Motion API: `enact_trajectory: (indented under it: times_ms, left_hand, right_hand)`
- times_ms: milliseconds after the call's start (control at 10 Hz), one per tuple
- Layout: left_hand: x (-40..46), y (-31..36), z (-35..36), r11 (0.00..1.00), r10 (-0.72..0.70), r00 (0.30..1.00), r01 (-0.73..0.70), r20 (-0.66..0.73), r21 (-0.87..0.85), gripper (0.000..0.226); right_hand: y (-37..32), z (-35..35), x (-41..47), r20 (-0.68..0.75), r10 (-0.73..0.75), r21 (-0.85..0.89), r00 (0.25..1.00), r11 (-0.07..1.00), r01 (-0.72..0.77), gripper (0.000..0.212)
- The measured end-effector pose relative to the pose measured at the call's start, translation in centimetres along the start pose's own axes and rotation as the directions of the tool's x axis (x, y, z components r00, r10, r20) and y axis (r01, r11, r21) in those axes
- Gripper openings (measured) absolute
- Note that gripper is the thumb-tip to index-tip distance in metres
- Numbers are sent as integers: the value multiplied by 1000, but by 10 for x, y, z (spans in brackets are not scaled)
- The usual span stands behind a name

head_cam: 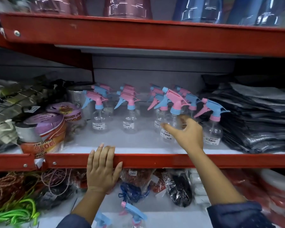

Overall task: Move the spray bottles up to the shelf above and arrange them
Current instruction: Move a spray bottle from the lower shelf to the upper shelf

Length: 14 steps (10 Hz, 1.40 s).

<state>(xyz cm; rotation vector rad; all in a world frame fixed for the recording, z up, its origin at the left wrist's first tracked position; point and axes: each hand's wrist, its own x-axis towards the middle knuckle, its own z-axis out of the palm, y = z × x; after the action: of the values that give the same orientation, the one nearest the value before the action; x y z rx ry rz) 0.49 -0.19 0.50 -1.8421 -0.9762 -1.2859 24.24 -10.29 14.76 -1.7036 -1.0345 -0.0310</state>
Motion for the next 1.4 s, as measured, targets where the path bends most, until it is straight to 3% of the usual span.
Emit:
enact_trajectory:
  times_ms: [100, 300, 700, 1200, 1400]
  left_hand:
    - [-1, -1, 2, 1000, 0, 1000, 0, -19, 2, 51]
    - [-1, -1, 6, 1000, 6, 999, -5, -43, 6, 51]
    - [-1, 0, 4, 1000, -4, 999, 4, -37, -1, 50]
    - [-1, 1, 2, 1000, -22, 1000, 22, 6, 5, 50]
    - [-1, 2, 1, 1000, -22, 1000, 22, 5, 14, 50]
  right_hand:
    - [6, 11, 6, 62, 55, -87, 997, 995, -50, 53]
    - [18, 24, 8, 42, 67, -183, 997, 981, -59, 72]
    - [16, 28, 3, 35, -16, -277, 999, 961, 26, 79]
    - [23, 13, 11, 270, 55, 19, 961, 998, -63, 72]
    - [24, 15, 8, 279, 23, 15, 960, 999, -29, 68]
